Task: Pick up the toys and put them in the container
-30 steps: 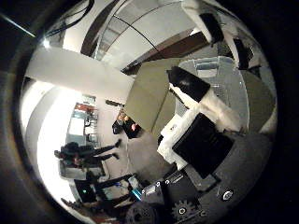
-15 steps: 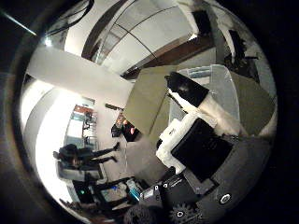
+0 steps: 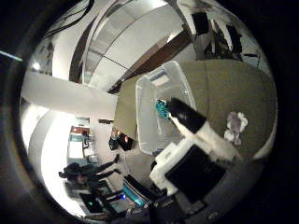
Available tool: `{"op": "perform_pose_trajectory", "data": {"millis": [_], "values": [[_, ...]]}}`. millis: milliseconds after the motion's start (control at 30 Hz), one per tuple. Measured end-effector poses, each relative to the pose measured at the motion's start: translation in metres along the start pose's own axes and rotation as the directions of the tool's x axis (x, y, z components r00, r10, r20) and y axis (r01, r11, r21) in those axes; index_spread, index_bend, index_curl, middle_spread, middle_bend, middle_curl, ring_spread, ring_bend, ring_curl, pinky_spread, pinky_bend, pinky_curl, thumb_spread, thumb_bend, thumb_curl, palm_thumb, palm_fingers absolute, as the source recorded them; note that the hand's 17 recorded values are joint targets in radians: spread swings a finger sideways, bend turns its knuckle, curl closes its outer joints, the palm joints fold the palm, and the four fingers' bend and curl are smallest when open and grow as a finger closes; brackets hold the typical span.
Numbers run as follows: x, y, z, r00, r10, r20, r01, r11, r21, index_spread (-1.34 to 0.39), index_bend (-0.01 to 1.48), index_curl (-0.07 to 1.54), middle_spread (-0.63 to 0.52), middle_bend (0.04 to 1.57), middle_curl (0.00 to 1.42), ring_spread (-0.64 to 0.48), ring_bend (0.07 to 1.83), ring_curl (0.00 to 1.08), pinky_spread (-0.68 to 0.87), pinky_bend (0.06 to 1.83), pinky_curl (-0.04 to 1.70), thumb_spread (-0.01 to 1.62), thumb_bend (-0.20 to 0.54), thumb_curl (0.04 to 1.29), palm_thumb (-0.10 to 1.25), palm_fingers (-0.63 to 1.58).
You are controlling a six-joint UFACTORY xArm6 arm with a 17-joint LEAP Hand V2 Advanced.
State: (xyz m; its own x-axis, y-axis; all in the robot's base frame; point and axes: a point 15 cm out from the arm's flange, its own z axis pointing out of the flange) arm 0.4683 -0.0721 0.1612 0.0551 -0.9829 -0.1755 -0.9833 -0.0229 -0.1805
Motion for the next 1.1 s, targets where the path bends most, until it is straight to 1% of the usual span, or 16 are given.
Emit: {"op": "perform_pose_trajectory", "data": {"millis": [133,167,233,300,400,567,800,1000,1100], "values": [[0.038,0.016,0.02,0.999,0.052,0.004,-0.052,0.998,-0.046,-0.35,0.33,0.6,-0.09,0.43,0.61,-0.03,0.66,0.42,0.2,0.76,0.54,1.11,-0.022,0.36,0.65,0.17],[0.045,0.021,0.027,0.998,0.065,0.006,-0.065,0.996,-0.059,-0.34,0.33,0.59,-0.07,0.41,0.59,-0.01,0.63,0.41,0.24,0.74,0.52,1.11,-0.021,0.36,0.65,0.16],[0.061,0.024,0.039,0.997,0.082,0.007,-0.082,0.994,-0.076,-0.32,0.33,0.56,-0.02,0.36,0.54,0.05,0.57,0.38,0.33,0.66,0.47,1.11,-0.021,0.36,0.65,0.12],[0.075,0.024,0.051,0.995,0.097,0.008,-0.096,0.991,-0.092,-0.31,0.31,0.53,0.0,0.32,0.5,0.1,0.53,0.35,0.37,0.62,0.43,1.11,-0.023,0.36,0.64,0.12],[0.097,0.028,0.072,0.992,0.128,0.01,-0.126,0.985,-0.122,-0.29,0.27,0.48,0.04,0.27,0.45,0.16,0.46,0.31,0.41,0.57,0.38,1.11,-0.022,0.35,0.64,0.12],[0.12,0.031,0.105,0.99,0.14,0.021,-0.134,0.978,-0.161,-0.3,0.2,0.43,0.07,0.2,0.39,0.19,0.36,0.26,0.42,0.5,0.31,1.12,-0.021,0.35,0.64,0.1],[0.141,0.033,0.154,0.992,0.126,0.004,-0.124,0.978,-0.169,-0.3,0.18,0.38,0.08,0.18,0.33,0.19,0.3,0.25,0.41,0.46,0.26,1.11,-0.022,0.36,0.64,0.09],[0.147,0.035,0.186,0.992,0.127,0.011,-0.123,0.973,-0.195,-0.3,0.18,0.35,0.09,0.18,0.31,0.19,0.29,0.25,0.41,0.47,0.23,1.1,-0.022,0.36,0.63,0.08],[0.153,0.029,0.199,0.992,0.127,0.011,-0.122,0.973,-0.197,-0.3,0.18,0.34,0.09,0.18,0.3,0.2,0.28,0.25,0.41,0.48,0.22,1.1,-0.022,0.36,0.63,0.08]]}}
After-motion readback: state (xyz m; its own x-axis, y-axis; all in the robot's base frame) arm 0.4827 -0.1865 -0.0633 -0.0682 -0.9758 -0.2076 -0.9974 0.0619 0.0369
